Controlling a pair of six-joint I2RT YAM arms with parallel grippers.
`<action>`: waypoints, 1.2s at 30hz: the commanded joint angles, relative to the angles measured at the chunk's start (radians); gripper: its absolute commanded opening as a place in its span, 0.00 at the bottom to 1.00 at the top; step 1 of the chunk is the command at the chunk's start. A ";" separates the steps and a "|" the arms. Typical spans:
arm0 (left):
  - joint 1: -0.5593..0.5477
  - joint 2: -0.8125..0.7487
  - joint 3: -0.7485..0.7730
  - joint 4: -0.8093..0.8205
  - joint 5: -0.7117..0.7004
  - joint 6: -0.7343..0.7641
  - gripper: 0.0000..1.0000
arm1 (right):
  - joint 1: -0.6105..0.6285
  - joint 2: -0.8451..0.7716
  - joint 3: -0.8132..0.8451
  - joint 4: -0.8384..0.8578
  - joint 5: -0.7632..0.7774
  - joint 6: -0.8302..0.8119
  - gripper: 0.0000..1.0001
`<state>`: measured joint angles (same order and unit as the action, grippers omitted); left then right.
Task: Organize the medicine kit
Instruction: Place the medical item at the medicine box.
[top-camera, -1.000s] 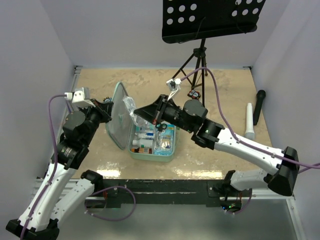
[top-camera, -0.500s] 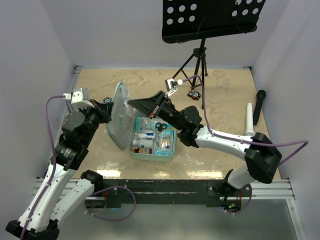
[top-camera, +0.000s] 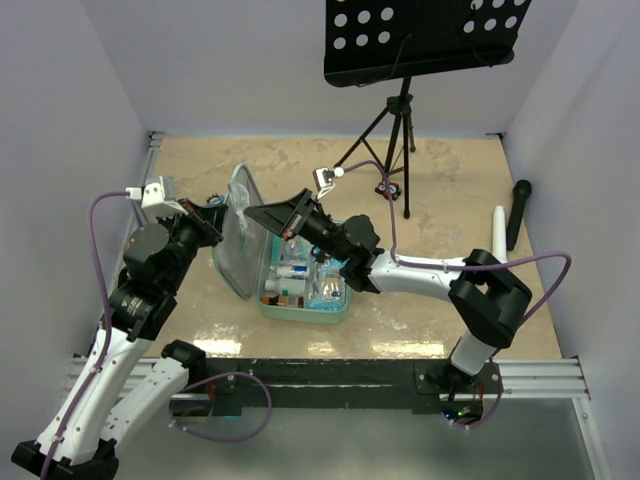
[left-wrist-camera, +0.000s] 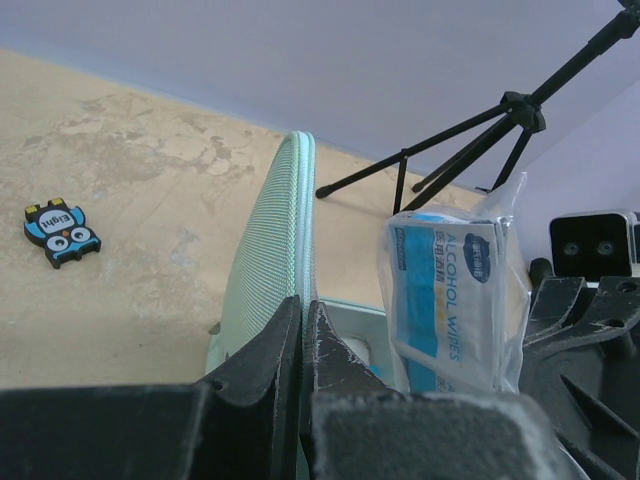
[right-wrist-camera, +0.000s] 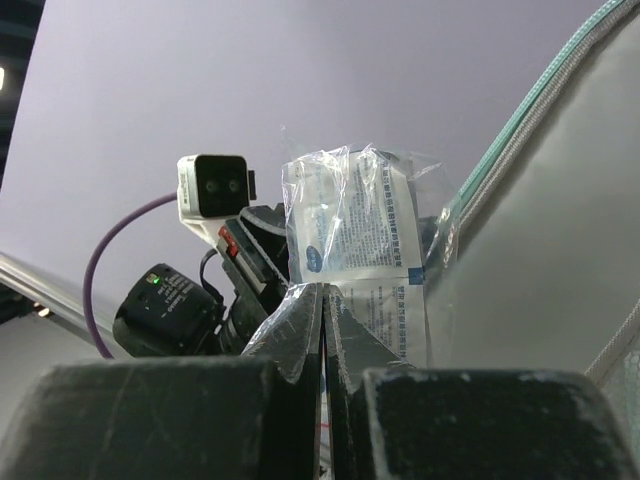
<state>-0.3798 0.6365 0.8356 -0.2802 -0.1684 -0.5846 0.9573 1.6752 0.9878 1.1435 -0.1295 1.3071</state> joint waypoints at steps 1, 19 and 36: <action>0.005 -0.009 0.013 0.003 0.004 -0.018 0.00 | 0.003 0.012 0.049 0.091 0.050 0.035 0.00; 0.005 -0.041 -0.007 -0.010 -0.010 -0.021 0.00 | 0.041 0.118 0.090 0.145 0.165 0.126 0.00; 0.005 -0.067 0.007 -0.013 -0.016 -0.024 0.00 | 0.093 0.167 0.091 0.068 0.234 0.110 0.00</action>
<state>-0.3798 0.5793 0.8227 -0.3180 -0.1883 -0.5919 1.0389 1.8576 1.0733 1.2133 0.0624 1.4204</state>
